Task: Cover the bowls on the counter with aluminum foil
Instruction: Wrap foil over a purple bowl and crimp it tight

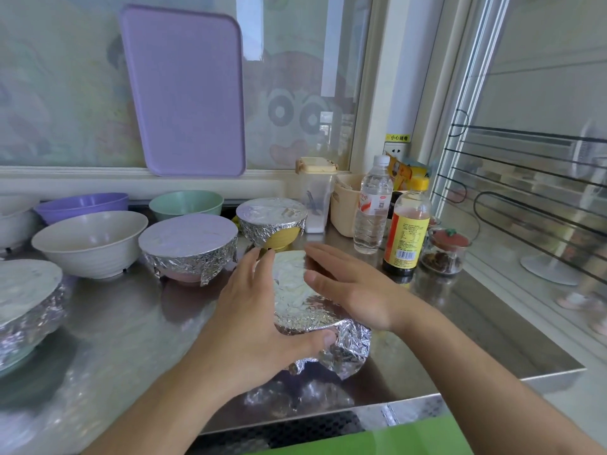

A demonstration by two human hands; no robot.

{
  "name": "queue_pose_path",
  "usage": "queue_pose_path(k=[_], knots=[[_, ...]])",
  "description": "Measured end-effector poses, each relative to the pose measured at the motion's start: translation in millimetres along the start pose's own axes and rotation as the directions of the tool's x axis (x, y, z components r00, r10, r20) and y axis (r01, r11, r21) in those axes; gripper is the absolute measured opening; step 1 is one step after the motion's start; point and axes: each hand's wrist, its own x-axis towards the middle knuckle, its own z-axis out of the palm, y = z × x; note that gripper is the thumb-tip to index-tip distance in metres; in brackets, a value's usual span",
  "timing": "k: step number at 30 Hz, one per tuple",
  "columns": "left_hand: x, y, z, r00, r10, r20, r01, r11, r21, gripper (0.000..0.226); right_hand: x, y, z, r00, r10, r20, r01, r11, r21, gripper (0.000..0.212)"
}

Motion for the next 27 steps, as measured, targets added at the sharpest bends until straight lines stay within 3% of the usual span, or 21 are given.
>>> queue_pose_path(k=[3, 6, 10, 14, 16, 18, 21, 23, 25, 27], knots=[[3, -13, 0, 0.999, -0.025, 0.034, 0.026, 0.999, -0.023, 0.116, -3, 2, 2, 1.0, 0.006, -0.021, -0.006, 1.0, -0.012, 0.05], [7, -31, -2, 0.996, -0.085, 0.023, 0.086, 0.996, -0.038, 0.134, -9, 8, 5, 0.999, 0.024, -0.049, -0.024, 1.0, -0.011, 0.056], [13, -44, -1, 0.992, -0.105, 0.066, 0.113, 0.984, -0.134, 0.132, -13, 12, 8, 0.995, 0.08, -0.062, -0.078, 0.996, 0.044, 0.07], [17, -60, 5, 0.986, -0.126, 0.109, 0.147, 0.967, -0.21, 0.128, -13, 14, 11, 0.992, 0.106, -0.068, -0.095, 0.985, 0.144, 0.053], [16, -63, 9, 0.98, -0.138, 0.141, 0.169, 0.956, -0.24, 0.129, -14, 15, 11, 0.992, 0.096, -0.083, -0.079, 0.979, 0.187, 0.055], [17, -60, 13, 0.976, -0.128, 0.173, 0.173, 0.945, -0.276, 0.13, -14, 20, 12, 0.99, 0.08, -0.121, -0.056, 0.98, 0.191, 0.066], [32, -62, 19, 0.97, -0.133, 0.204, 0.189, 0.94, -0.283, 0.131, -11, 30, 18, 0.977, 0.104, -0.184, -0.078, 0.987, 0.144, 0.118], [47, -71, 19, 0.967, -0.121, 0.225, 0.185, 0.939, -0.291, 0.134, -10, 30, 19, 0.965, 0.135, -0.224, -0.104, 0.984, 0.143, 0.123], [58, -77, 17, 0.964, -0.076, 0.254, 0.169, 0.915, -0.366, 0.125, -9, 32, 18, 0.957, 0.132, -0.259, -0.101, 0.986, 0.131, 0.11], [63, -75, 11, 0.962, -0.023, 0.272, 0.163, 0.847, -0.506, 0.097, -7, 34, 13, 0.941, 0.172, -0.293, -0.134, 0.98, 0.145, 0.104]])
